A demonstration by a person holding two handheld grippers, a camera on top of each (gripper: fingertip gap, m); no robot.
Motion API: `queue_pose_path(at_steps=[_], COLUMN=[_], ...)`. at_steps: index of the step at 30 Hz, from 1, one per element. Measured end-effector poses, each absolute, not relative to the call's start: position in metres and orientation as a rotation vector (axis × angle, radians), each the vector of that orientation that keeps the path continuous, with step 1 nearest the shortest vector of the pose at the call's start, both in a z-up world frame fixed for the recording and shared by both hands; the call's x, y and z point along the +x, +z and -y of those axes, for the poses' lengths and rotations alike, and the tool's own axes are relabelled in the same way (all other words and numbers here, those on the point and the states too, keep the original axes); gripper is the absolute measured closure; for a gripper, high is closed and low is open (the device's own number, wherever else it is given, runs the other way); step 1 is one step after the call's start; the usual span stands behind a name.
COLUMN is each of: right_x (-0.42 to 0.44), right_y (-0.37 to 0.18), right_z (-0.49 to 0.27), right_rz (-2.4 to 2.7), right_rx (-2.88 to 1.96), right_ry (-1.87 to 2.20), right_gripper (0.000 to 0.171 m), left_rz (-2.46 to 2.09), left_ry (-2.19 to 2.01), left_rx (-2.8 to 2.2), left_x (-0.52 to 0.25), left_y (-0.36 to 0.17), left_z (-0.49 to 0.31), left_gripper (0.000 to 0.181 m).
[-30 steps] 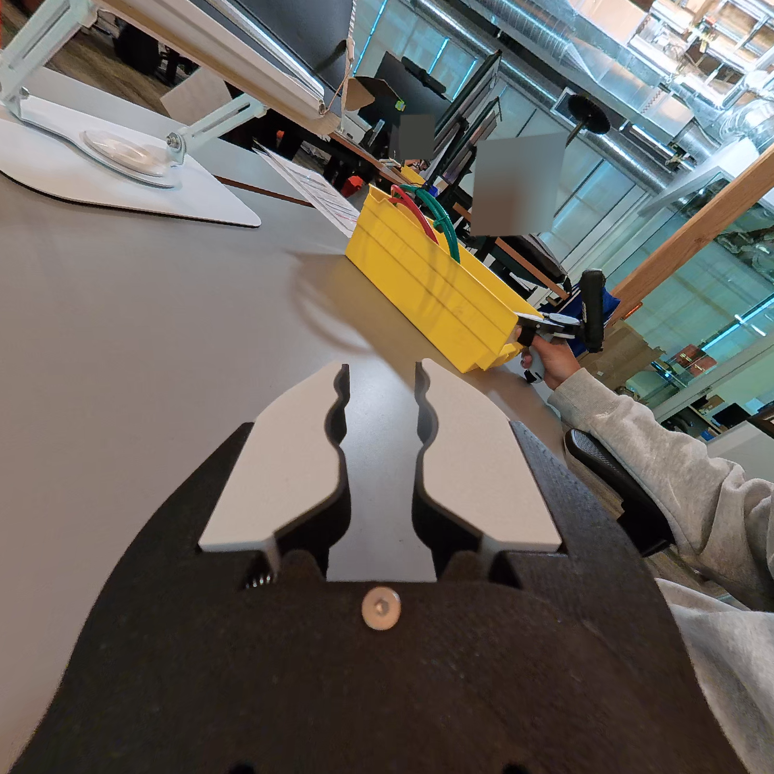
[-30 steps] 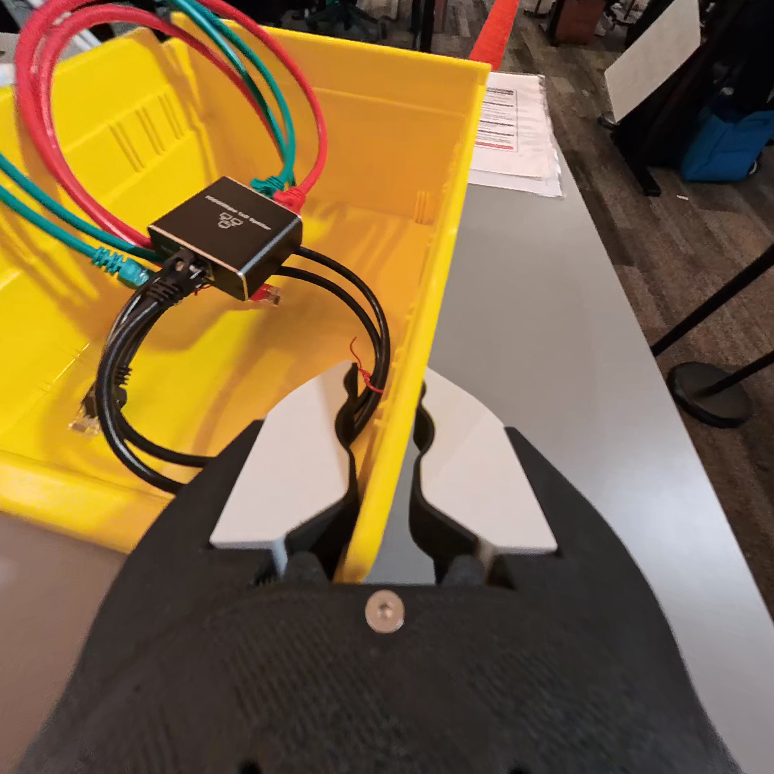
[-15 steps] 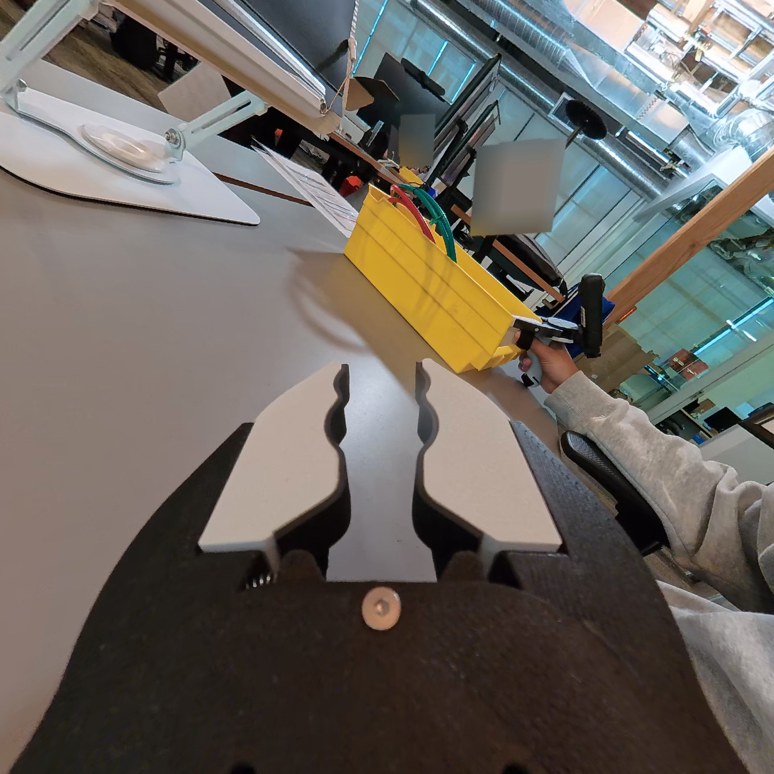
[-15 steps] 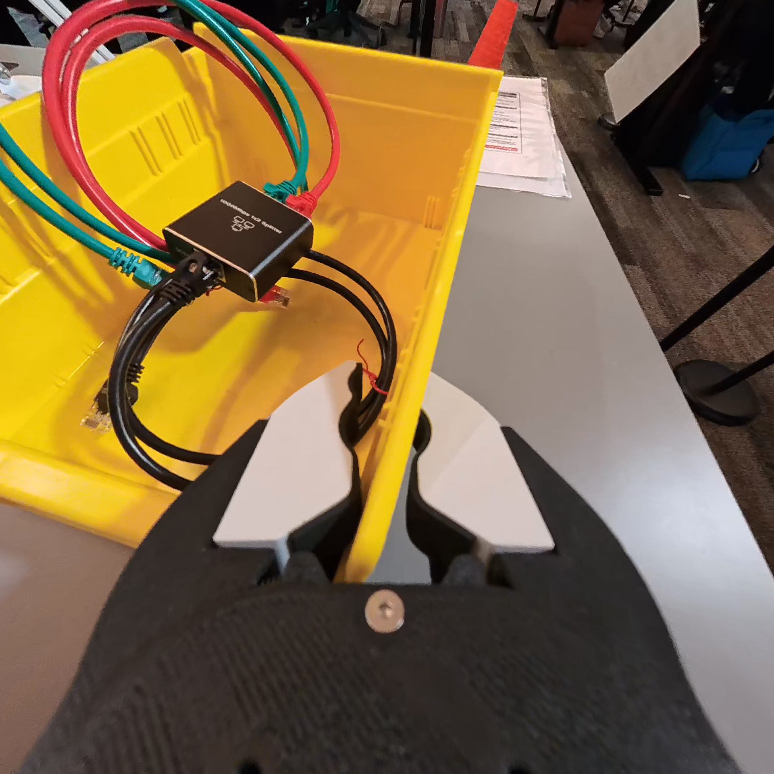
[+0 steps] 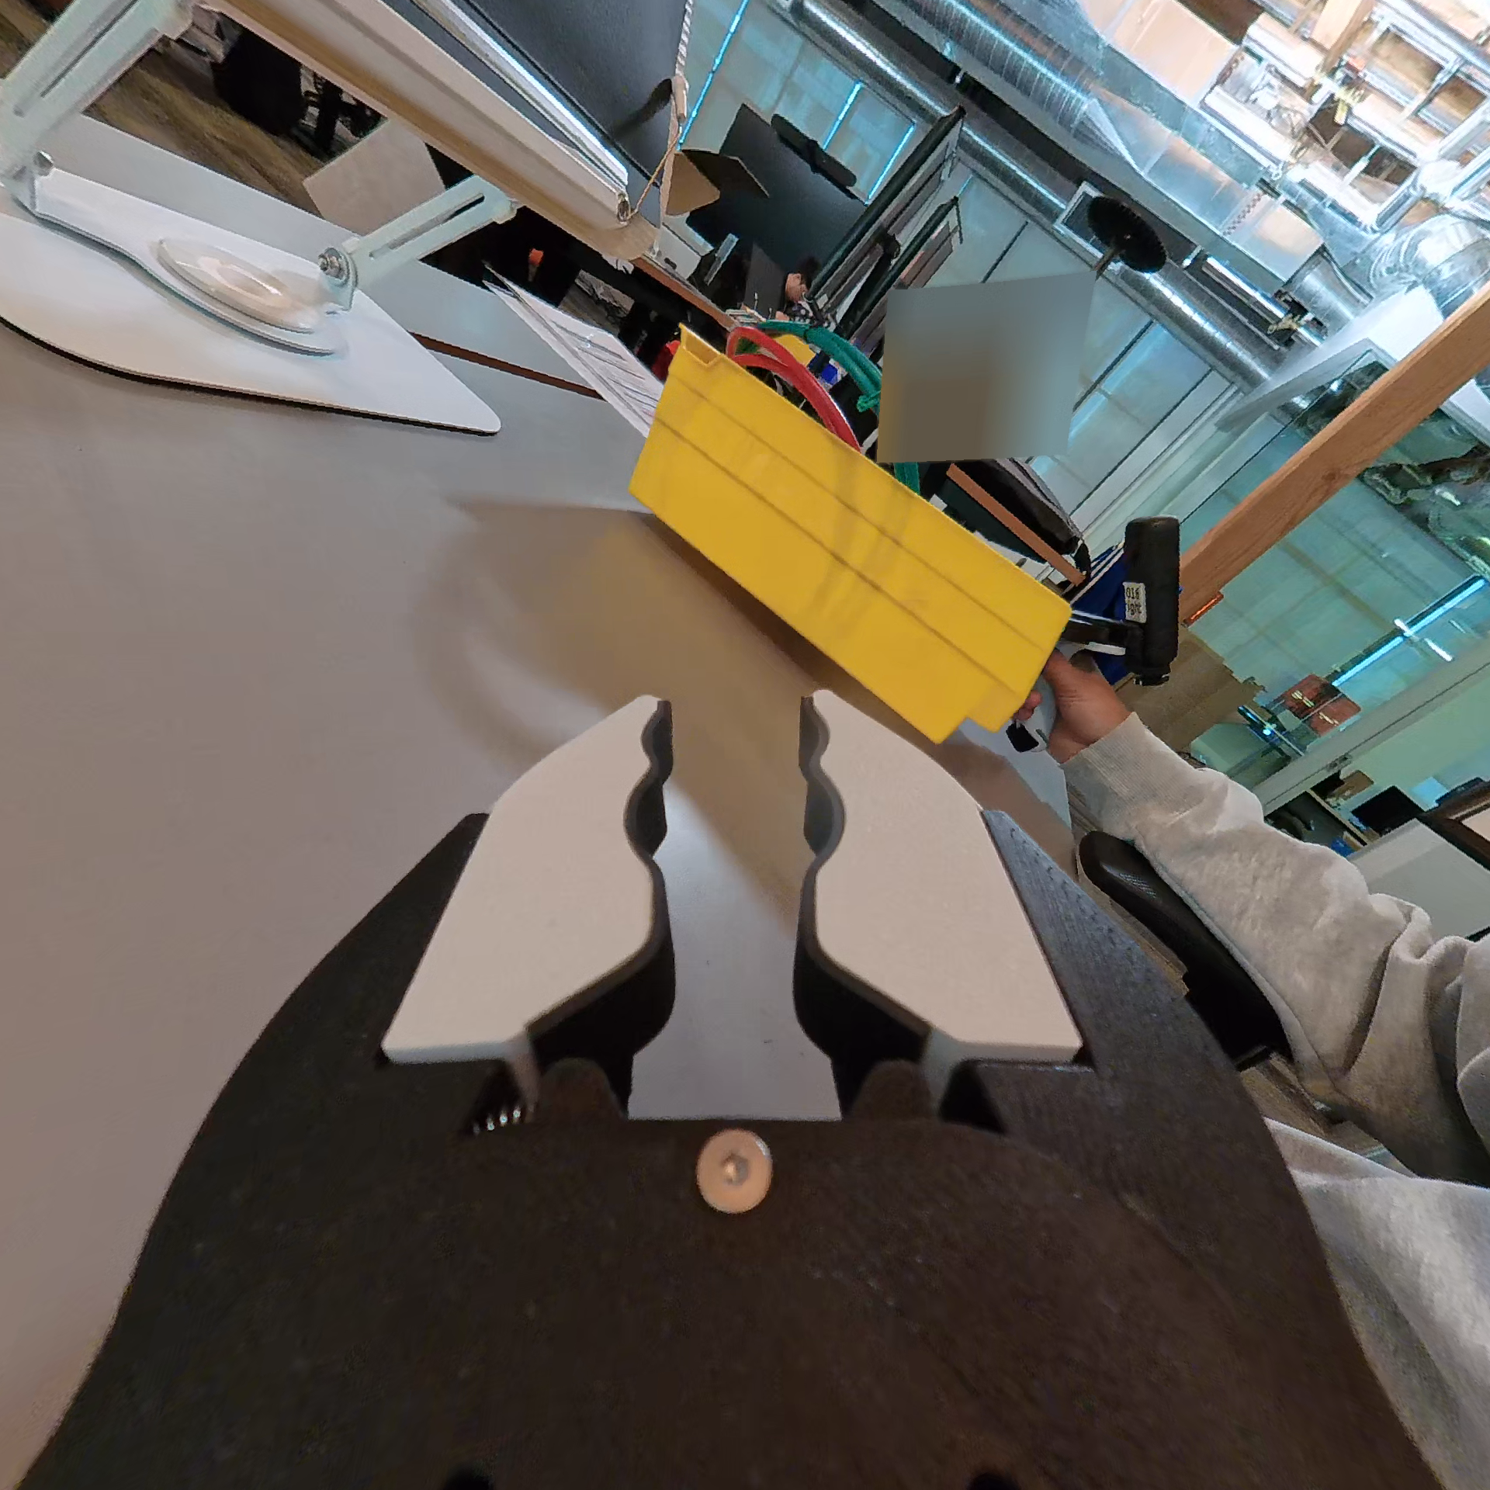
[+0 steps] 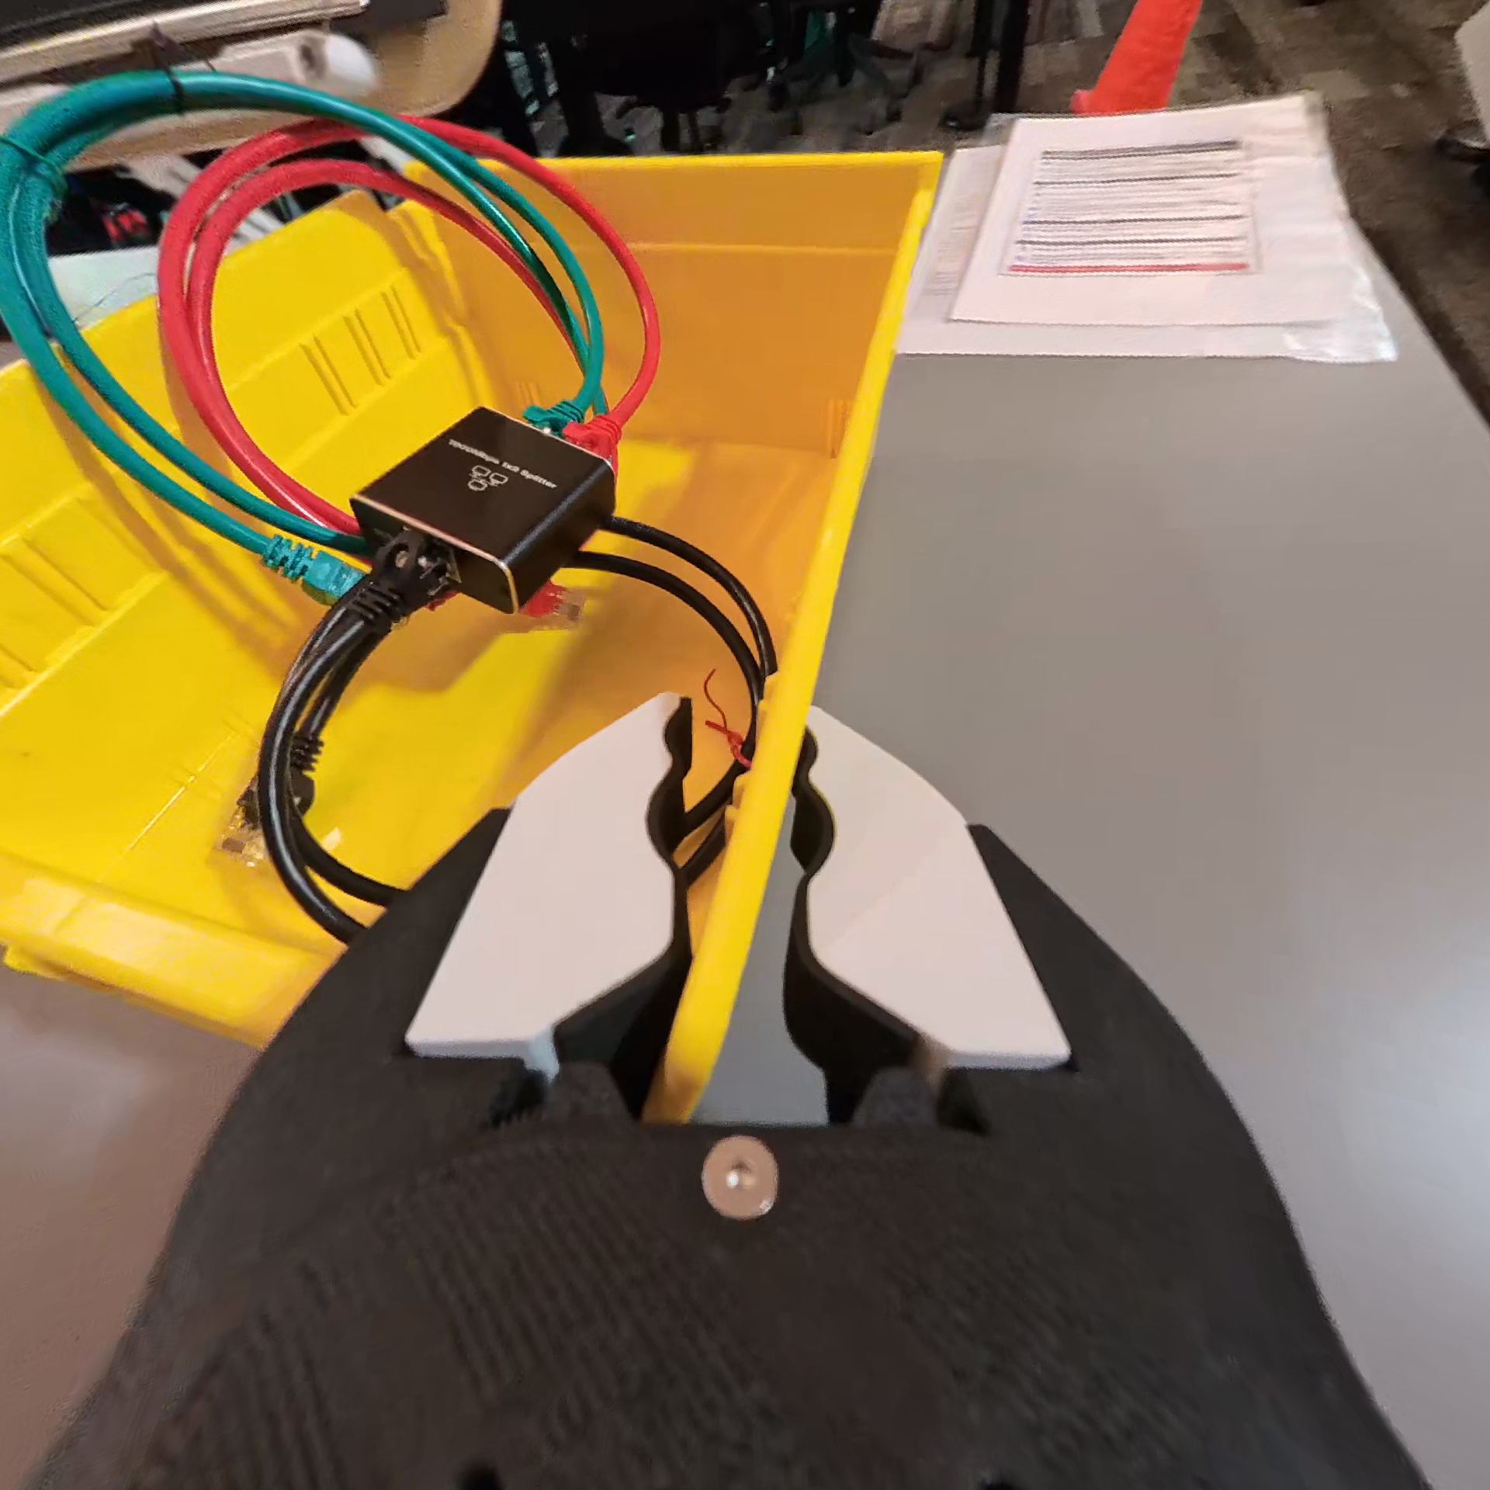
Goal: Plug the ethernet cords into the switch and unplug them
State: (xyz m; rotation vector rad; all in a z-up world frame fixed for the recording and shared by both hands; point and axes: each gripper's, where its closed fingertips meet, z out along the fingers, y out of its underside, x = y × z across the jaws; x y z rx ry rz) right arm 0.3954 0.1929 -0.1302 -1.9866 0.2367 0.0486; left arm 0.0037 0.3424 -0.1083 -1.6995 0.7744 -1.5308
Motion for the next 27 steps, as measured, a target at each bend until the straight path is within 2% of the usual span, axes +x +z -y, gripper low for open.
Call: queue_pose_path(at_steps=[14,21,24,27], right_x=[0.321,0.28,0.263,0.246], right_y=[-0.125,-0.127,-0.129,-0.131], right_z=[-0.224,-0.254,-0.266,-0.277], right_rz=[0.051,0.2,0.266,0.327], right_rx=[-2.033,-2.035,-2.035,-2.031], right_ry=[0.108,0.17,0.206,0.236], right_gripper=[0.148,0.148,0.148,0.148], left_rz=[-0.868,-0.89,-0.864,-0.784], left_ry=[-1.455,-1.275,-1.117,-0.907], left_rx=[-1.67,-1.639,-1.613,-1.523], left_x=[0.002,-0.022,-0.041,-0.067], left_y=[-0.108,-0.106,-0.102,-0.087], left_z=[-0.328,-0.324,-0.33,-0.341], left_gripper=[0.15,0.147,0.14,0.124])
